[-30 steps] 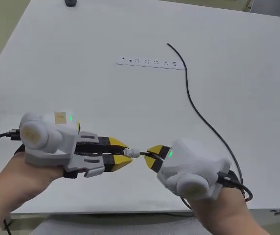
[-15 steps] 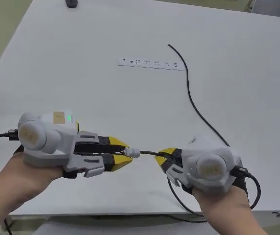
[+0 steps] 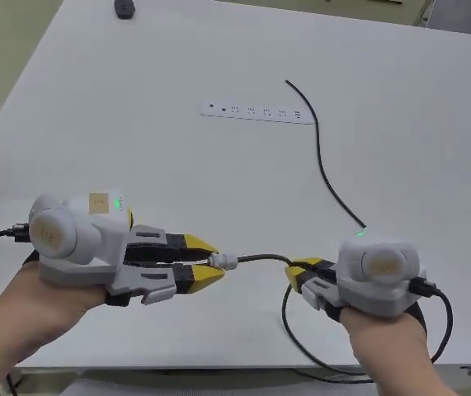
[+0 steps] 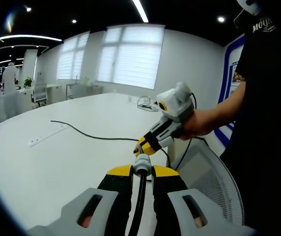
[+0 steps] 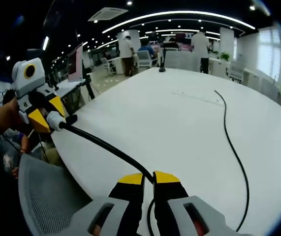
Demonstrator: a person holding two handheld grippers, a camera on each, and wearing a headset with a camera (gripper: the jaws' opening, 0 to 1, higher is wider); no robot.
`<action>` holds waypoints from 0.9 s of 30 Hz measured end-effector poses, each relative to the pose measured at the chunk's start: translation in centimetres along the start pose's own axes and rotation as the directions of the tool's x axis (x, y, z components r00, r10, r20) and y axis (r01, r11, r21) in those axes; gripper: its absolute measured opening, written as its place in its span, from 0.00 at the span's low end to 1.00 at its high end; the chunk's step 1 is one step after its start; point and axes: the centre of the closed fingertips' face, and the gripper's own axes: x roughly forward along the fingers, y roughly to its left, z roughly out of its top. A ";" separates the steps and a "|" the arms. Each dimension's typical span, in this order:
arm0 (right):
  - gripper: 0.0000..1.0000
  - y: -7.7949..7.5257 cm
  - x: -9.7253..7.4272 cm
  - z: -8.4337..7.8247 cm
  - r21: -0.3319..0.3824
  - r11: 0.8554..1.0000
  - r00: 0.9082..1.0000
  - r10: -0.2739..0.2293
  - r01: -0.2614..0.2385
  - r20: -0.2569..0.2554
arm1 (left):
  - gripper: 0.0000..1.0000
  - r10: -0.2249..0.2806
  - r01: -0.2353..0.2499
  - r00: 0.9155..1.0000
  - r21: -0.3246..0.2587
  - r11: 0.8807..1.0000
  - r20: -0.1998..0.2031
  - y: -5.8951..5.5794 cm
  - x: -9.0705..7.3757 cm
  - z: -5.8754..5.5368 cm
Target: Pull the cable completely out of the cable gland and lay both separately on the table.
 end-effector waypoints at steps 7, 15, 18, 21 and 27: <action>0.02 -1.5 -0.2 -0.2 0.134 0.991 0.999 -0.019 0.015 0.031 | 0.15 -0.007 0.007 1.000 0.000 1.000 0.015 -0.1 0.0 0.4; 0.02 -2.1 -0.3 -0.2 0.193 0.981 0.998 -0.033 0.022 0.056 | 0.15 -0.015 0.015 1.000 -0.004 1.000 0.025 -0.4 0.2 0.6; 0.02 -2.2 -0.3 -0.2 0.227 0.974 0.997 -0.036 0.019 0.072 | 0.15 -0.019 0.019 0.999 -0.009 1.000 0.028 -0.6 0.2 0.7; 0.02 -2.4 -0.2 -0.1 0.276 0.961 0.995 -0.031 0.003 0.099 | 0.15 -0.024 0.024 0.999 -0.011 1.000 0.030 -0.7 0.3 0.8; 0.02 -2.3 -0.2 -0.2 0.293 0.956 0.994 -0.011 -0.021 0.107 | 0.15 -0.035 0.035 0.999 -0.008 0.999 0.026 -1.0 0.4 0.9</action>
